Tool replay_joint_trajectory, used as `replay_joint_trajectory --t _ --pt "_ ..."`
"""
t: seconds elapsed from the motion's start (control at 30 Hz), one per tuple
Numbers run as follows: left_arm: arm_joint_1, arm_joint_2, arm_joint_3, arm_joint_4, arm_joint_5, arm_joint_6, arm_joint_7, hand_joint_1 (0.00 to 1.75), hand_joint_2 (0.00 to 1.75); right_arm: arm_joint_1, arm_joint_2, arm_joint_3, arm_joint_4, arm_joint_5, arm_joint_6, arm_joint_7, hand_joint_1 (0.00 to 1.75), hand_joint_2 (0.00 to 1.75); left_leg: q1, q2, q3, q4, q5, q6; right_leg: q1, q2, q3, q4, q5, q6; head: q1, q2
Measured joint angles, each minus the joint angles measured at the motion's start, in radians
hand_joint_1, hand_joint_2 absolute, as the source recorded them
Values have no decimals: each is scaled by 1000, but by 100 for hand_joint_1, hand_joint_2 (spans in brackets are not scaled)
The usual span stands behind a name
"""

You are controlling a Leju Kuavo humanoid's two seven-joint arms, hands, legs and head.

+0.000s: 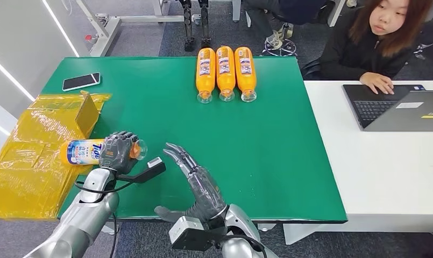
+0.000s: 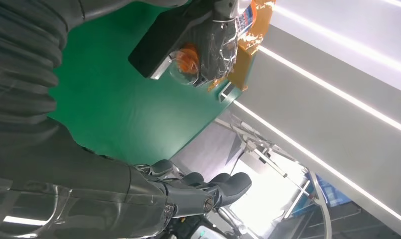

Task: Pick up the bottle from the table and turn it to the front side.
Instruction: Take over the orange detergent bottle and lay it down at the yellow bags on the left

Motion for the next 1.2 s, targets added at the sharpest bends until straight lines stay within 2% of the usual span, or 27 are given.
replay_joint_trajectory --t 0.1,0.13,0.23,0.27,0.47,0.83,0.97,1.2 --pt "1 21 0 12 1 0 6 175 175 -8 -2 5 0 -10 7 -3 0 175 0 0 0 0 0 0 0 0 0 0 0 0 0 0" --pt "1 25 0 16 0 0 9 168 175 -11 -3 6 0 -14 8 -4 0 175 0 0 0 0 0 0 0 0 0 1 0 0 0 0" --pt "3 33 0 23 -12 -3 22 95 175 -27 -3 8 3 -29 16 -9 0 175 0 0 0 0 0 0 0 0 0 1 0 -1 0 0" --pt "4 34 0 24 -19 -6 29 77 175 -33 -3 9 5 -34 18 -10 0 175 0 0 0 0 0 0 0 0 0 1 0 -1 0 0" --pt "11 38 0 32 -48 -15 56 77 175 -56 -3 13 10 -41 22 -11 0 175 0 -1 0 0 0 0 0 -1 0 1 0 -1 0 0" --pt "13 39 0 43 -49 -15 56 77 175 -65 -3 14 15 -41 22 -11 0 175 0 -1 0 0 0 0 0 -1 0 1 0 -1 0 0" --pt "13 39 0 44 -49 -16 57 0 175 -65 -3 14 15 -42 22 -11 0 175 0 -1 0 0 0 0 0 -1 0 1 0 -1 0 0" --pt "13 39 0 45 -70 -32 77 0 175 -66 -3 14 15 -53 22 -6 0 175 0 -1 0 0 0 0 0 -1 0 1 0 -1 0 0"
